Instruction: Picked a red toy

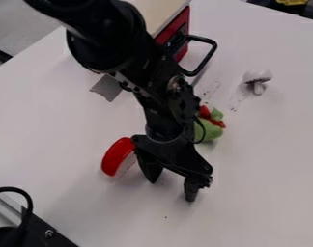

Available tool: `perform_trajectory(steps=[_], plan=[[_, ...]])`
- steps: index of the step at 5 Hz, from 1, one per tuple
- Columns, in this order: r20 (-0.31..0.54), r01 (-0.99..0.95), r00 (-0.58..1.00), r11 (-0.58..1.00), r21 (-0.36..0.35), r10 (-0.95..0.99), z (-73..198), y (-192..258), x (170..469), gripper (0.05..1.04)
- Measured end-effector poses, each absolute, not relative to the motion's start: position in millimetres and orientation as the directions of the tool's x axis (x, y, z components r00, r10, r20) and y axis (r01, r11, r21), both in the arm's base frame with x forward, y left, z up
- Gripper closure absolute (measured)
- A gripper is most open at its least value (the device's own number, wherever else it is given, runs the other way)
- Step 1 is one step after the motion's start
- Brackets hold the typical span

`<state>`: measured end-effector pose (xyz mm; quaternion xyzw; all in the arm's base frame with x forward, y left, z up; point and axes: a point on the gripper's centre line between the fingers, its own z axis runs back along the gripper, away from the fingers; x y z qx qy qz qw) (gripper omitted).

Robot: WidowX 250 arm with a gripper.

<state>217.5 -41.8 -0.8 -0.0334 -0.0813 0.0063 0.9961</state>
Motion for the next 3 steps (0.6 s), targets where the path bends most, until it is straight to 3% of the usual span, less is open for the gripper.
perform_trajectory(steps=[1,2,3], plan=[[0.16,-0.009,0.987,0.997,-0.071,0.02,-0.6,-42.3,217.1,0.084],[0.2,0.028,0.98,0.989,-0.142,0.001,21.0,-31.5,210.2,0.085],[0.272,0.063,0.962,0.987,-0.151,-0.02,52.3,-21.4,207.7,0.085]])
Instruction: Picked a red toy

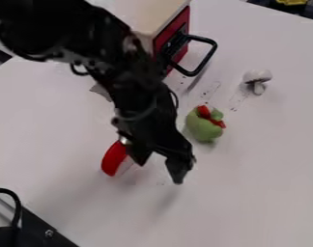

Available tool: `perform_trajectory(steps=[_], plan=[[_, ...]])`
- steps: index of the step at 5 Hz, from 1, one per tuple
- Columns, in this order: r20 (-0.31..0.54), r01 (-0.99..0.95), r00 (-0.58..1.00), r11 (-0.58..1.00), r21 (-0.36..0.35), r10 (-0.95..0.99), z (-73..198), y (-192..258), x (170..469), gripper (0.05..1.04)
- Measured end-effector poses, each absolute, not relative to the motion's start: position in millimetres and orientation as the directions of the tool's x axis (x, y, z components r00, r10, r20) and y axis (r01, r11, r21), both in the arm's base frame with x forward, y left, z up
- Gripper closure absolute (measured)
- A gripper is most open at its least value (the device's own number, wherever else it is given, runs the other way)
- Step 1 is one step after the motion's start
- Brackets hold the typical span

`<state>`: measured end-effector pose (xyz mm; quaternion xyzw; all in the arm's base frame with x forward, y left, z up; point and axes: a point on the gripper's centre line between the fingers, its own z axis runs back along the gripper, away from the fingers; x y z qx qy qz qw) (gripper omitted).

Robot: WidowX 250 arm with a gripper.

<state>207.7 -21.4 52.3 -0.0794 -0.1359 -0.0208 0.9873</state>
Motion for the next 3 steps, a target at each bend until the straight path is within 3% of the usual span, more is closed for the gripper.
perform_trajectory(steps=[1,2,3], plan=[[0.31,0.087,0.95,0.988,-0.125,-0.044,76.1,-5.8,201.7,0.085],[0.281,0.1,0.957,0.992,-0.083,-0.073,80.6,14.1,195.9,0.085],[0.227,0.097,0.97,0.995,-0.021,-0.09,65.7,27.9,196.4,0.085]])
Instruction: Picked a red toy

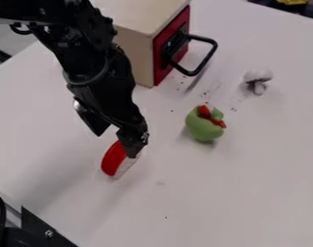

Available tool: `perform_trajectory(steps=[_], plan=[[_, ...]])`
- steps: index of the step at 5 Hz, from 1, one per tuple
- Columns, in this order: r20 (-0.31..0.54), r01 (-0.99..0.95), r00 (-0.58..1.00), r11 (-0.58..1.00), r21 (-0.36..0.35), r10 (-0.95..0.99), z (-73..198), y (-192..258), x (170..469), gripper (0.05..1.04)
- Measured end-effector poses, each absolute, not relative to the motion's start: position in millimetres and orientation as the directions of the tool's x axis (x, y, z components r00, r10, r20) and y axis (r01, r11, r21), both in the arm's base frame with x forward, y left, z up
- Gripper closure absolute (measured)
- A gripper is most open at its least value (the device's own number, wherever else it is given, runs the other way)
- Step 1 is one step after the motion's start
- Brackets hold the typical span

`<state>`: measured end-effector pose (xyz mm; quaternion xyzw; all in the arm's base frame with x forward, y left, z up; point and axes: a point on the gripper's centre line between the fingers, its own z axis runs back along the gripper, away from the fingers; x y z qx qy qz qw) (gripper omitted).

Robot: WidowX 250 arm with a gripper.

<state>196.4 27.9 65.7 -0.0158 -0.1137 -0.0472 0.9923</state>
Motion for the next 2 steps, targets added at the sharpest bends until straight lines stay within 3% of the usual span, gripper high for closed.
perform_trajectory(steps=[2], plan=[[0.079,0.087,0.993,0.996,-0.015,-0.085,-2.8,33.6,203.0,0.085]])
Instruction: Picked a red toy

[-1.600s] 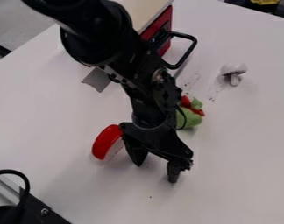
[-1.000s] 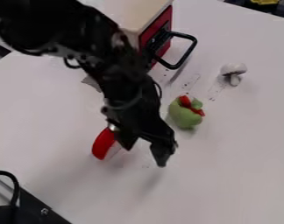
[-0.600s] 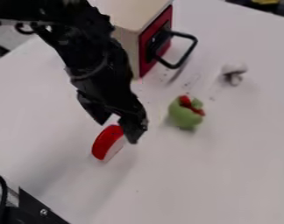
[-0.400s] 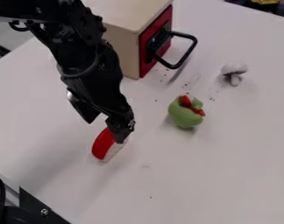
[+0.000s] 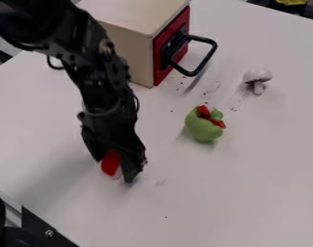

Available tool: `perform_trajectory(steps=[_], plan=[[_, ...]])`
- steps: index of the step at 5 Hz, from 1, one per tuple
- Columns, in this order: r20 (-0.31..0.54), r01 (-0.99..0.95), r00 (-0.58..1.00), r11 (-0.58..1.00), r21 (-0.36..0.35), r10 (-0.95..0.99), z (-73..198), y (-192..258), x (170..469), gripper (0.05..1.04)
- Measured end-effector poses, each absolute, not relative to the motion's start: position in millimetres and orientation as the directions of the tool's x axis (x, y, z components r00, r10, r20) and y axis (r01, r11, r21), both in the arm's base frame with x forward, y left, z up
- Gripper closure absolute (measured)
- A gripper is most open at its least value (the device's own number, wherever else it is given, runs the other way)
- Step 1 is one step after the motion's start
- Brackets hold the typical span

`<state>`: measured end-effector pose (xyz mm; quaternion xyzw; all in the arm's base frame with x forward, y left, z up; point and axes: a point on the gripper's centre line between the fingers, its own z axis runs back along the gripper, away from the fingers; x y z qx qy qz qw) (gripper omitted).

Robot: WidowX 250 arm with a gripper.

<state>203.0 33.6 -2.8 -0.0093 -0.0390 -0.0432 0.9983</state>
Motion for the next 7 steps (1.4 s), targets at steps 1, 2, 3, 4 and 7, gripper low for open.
perform_trajectory(steps=[1,2,3,4,7], plan=[[0.085,0.089,0.992,0.996,-0.001,-0.089,-8.8,33.3,214.7,0.122],[0.092,0.082,0.992,0.997,-0.005,-0.082,-4.6,31.8,211.1,0.371],[0.138,0.065,0.989,0.997,-0.03,-0.06,22.8,40.1,199.1,0.496],[0.145,0.015,0.989,0.998,-0.057,-0.007,34.8,64.6,192.9,0.497],[0.109,-0.039,0.993,0.999,-0.013,0.041,18.5,154.8,203.9,0.497]])
